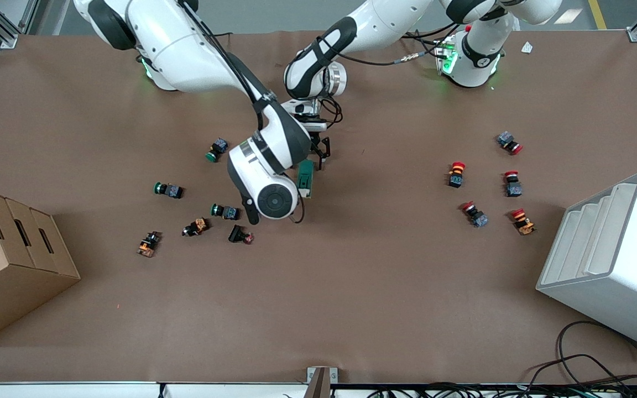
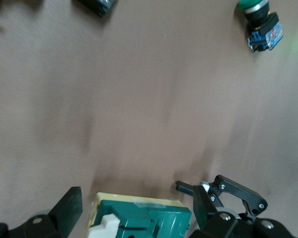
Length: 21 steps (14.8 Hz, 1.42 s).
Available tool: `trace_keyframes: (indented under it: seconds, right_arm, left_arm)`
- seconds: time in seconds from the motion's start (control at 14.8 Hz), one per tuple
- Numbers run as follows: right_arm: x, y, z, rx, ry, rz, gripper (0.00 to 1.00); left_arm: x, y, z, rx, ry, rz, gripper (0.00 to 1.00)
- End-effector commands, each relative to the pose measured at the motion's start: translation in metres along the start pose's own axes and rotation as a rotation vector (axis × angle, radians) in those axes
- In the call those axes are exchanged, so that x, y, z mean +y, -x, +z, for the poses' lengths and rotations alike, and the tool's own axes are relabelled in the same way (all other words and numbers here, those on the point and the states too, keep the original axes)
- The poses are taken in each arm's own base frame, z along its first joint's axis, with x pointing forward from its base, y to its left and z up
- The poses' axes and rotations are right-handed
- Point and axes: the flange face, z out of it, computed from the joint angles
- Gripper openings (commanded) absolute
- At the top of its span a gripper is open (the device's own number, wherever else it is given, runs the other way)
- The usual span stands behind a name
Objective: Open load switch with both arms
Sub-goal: 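Bring the right gripper to the white lever while the left gripper hovers, then push the white lever down onto the switch body with the right gripper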
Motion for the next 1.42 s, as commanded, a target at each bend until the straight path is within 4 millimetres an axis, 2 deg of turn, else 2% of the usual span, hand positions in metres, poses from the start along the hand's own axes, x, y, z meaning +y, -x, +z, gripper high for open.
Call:
trace_keyframes:
  seconds: [0.0, 0.27, 0.61, 0.88, 1.22, 1.35]
  right_arm:
    - [-0.007, 0.011, 0.015, -0.05, 0.018, 0.025, 0.98]
    - [-0.004, 0.028, 0.023, -0.065, 0.019, 0.038, 0.98]
    - [0.009, 0.043, 0.011, -0.08, 0.031, 0.025, 0.98]
    - [0.02, 0.043, -0.002, -0.086, 0.083, 0.012, 0.98]
    - [0.031, 0.052, -0.001, -0.071, 0.132, -0.009, 0.98]
    - [0.042, 0.063, 0.002, -0.064, 0.172, -0.032, 0.98]
  left_arm:
    - [-0.005, 0.003, 0.0, 0.015, 0.002, -0.008, 0.99]
    - [-0.006, 0.002, 0.001, 0.015, -0.001, -0.01, 0.99]
    - [-0.005, 0.0, 0.0, 0.017, 0.001, -0.011, 0.99]
    - [-0.007, 0.001, 0.002, 0.016, -0.002, -0.006, 0.99]
    - [-0.007, 0.001, 0.002, 0.016, -0.003, -0.004, 0.99]
    - [-0.008, 0.001, 0.004, 0.016, -0.005, -0.001, 0.99]
